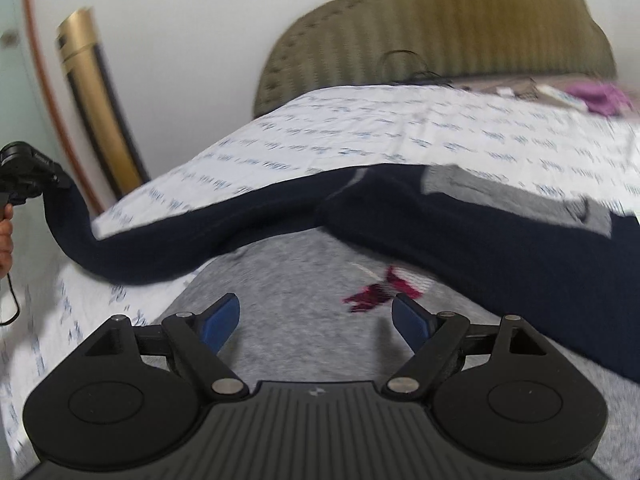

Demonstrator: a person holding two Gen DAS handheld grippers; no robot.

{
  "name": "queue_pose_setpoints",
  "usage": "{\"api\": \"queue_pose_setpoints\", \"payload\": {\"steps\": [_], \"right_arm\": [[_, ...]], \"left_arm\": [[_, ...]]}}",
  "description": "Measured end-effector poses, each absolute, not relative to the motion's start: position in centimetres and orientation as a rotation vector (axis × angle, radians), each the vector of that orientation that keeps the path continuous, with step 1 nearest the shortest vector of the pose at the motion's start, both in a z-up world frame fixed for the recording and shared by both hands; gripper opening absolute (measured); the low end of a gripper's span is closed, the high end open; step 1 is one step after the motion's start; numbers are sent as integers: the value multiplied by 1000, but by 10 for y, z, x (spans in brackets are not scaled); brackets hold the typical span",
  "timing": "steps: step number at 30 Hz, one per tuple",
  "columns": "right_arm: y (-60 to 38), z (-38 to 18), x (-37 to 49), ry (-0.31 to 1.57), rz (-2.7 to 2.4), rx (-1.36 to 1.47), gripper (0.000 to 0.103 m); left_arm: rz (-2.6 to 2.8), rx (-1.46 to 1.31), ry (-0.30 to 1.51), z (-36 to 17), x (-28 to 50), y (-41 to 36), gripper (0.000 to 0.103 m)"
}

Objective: Fold small clothes
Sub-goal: 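Lift the held sleeve and carry it across the sweater back with the left gripper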

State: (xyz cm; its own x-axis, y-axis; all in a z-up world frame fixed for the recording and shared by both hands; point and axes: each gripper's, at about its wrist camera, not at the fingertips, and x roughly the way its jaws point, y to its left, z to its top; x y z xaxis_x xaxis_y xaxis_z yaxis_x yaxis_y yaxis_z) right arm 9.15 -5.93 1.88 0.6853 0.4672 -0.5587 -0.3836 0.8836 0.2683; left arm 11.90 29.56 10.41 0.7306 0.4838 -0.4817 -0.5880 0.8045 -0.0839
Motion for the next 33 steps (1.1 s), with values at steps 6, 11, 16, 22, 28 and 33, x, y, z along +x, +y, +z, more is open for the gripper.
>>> {"api": "queue_pose_setpoints", "payload": {"steps": [6, 11, 16, 22, 28, 33], "right_arm": [[-95, 17, 95, 663, 396, 201, 84], [-124, 17, 94, 650, 350, 251, 84], [-154, 16, 90, 626, 287, 299, 84], [-206, 13, 85, 594, 169, 424, 84], [-253, 14, 73, 547, 42, 477, 84], [-285, 9, 61, 546, -39, 491, 84]], "left_arm": [[525, -153, 402, 140, 177, 237, 4], [441, -86, 295, 173, 205, 175, 4], [246, -70, 177, 202, 205, 98, 4], [-125, -41, 261, 184, 202, -11, 4], [-319, 41, 447, 99, 195, -100, 4], [-372, 89, 586, 28, 194, -138, 4]]}}
